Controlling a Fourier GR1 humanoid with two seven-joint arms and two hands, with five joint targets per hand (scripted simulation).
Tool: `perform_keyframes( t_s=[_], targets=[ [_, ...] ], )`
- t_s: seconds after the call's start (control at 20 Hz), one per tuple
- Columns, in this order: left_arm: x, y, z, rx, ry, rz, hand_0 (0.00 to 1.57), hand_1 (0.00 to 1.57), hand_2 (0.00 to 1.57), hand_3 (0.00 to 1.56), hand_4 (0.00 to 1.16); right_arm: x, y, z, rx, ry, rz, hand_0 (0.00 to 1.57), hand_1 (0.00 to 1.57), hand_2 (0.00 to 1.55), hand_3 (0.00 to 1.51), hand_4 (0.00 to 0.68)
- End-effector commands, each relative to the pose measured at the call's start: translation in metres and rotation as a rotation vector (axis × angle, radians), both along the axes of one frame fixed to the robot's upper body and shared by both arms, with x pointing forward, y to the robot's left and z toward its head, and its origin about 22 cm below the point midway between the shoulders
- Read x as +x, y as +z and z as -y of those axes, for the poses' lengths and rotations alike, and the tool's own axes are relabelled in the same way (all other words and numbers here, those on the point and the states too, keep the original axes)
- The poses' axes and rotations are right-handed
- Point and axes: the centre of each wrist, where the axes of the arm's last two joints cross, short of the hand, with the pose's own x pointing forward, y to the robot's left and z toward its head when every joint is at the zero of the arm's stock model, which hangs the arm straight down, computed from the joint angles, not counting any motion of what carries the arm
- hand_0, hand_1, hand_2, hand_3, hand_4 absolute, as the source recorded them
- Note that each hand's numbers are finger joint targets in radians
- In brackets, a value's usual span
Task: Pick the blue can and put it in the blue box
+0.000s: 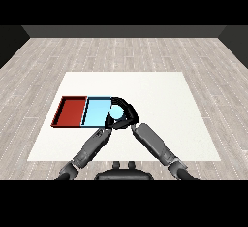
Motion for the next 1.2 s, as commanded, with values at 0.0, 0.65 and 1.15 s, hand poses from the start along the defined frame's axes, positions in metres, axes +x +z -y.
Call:
perform_keyframes(
  t_s=[0.0,0.65,1.15],
  targets=[
    [0.001,0.005,0.005,-0.021,0.015,0.001,1.57,1.57,1.54,1.48,1.13,-0.005,0.016,-0.003,0.010,0.011,0.002,0.00,0.00,0.00,0.00,0.000],
    [0.001,-0.019,-0.008,0.085,0.043,0.039,1.57,1.57,1.57,1.50,1.13,-0.021,0.023,0.033,0.087,-0.034,0.018,0.00,0.00,0.00,0.00,0.000],
    [0.001,-0.009,-0.038,0.116,0.072,0.023,1.57,1.57,1.57,1.49,1.13,-0.036,0.045,0.125,0.147,-0.140,0.059,0.00,0.00,0.00,0.00,0.000]
  ],
)
